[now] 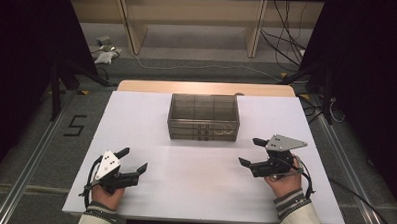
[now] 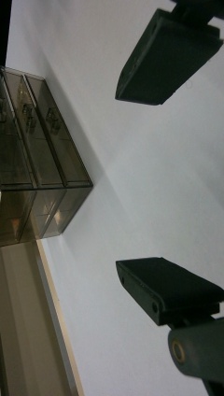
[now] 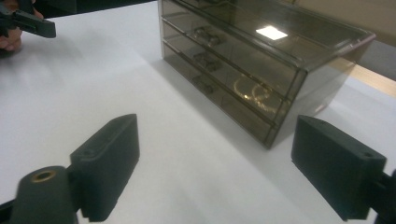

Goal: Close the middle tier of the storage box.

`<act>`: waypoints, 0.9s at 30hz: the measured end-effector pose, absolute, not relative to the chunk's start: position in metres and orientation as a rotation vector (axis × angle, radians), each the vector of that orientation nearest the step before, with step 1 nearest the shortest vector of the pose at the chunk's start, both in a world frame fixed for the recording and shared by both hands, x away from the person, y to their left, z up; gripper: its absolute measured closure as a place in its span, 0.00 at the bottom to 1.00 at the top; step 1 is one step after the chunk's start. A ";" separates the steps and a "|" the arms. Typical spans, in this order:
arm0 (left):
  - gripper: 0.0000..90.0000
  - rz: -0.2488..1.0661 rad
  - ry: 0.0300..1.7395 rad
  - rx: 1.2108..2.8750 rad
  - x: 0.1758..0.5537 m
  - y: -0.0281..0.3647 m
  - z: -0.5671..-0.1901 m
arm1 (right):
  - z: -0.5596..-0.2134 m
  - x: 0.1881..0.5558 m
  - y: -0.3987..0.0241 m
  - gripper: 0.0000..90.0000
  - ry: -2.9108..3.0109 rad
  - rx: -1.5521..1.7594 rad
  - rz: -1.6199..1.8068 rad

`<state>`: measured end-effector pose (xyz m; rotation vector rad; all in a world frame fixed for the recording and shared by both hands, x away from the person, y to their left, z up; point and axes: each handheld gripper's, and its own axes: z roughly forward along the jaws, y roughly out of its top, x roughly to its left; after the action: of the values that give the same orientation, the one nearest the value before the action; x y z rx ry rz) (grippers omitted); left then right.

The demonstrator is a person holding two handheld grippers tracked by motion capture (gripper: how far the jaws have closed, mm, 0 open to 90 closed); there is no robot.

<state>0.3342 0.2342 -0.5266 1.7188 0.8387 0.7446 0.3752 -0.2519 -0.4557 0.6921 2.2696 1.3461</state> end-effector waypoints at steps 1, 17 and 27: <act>0.17 0.747 0.837 1.720 0.334 0.234 -0.527 | -0.458 0.373 -0.255 0.17 2.266 0.701 1.343; 0.17 0.740 0.838 1.716 0.334 0.234 -0.527 | -0.494 0.358 -0.275 0.05 2.261 0.782 1.291; 0.17 0.740 0.822 1.720 0.333 0.233 -0.527 | -0.498 0.348 -0.278 0.01 2.234 0.800 1.367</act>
<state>0.3327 0.2327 -0.5270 1.7201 0.8216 0.7399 0.3484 -0.2779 -0.4979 0.8003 2.2338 1.3669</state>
